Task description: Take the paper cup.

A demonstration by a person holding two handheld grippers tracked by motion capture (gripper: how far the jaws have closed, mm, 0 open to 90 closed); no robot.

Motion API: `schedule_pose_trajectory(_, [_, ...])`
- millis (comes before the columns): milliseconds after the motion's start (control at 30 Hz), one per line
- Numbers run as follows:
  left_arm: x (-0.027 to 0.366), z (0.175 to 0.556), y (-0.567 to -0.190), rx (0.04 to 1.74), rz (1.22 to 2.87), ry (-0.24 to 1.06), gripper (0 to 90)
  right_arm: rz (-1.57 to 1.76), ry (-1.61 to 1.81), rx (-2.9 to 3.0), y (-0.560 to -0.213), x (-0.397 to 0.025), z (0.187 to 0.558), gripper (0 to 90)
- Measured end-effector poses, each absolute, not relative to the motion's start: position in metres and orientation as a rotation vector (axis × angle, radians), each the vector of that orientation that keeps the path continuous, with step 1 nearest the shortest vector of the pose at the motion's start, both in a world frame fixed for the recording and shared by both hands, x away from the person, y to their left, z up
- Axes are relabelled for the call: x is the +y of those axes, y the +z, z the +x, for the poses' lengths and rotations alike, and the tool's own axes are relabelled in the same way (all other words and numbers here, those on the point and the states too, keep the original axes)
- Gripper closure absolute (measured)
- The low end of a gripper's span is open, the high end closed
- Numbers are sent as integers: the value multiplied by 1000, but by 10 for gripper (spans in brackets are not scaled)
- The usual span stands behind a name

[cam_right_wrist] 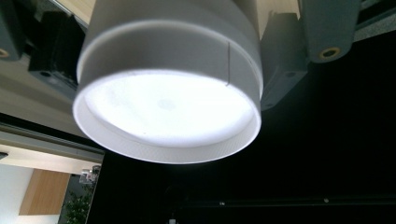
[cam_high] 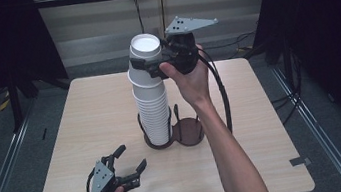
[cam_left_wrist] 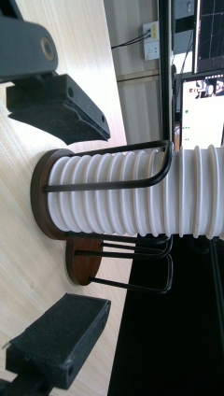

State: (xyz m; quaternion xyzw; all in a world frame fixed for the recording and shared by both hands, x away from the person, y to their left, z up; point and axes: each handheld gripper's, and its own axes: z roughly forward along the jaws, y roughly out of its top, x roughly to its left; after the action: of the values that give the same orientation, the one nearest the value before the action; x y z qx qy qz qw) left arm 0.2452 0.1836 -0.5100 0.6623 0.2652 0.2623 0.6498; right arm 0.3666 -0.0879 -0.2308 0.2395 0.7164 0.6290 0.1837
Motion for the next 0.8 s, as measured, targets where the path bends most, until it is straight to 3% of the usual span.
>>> schedule_pose_trajectory(800, [183, 245, -510, 619, 1498, 592, 157, 633, 1935, 1929, -210, -109, 356, 221])
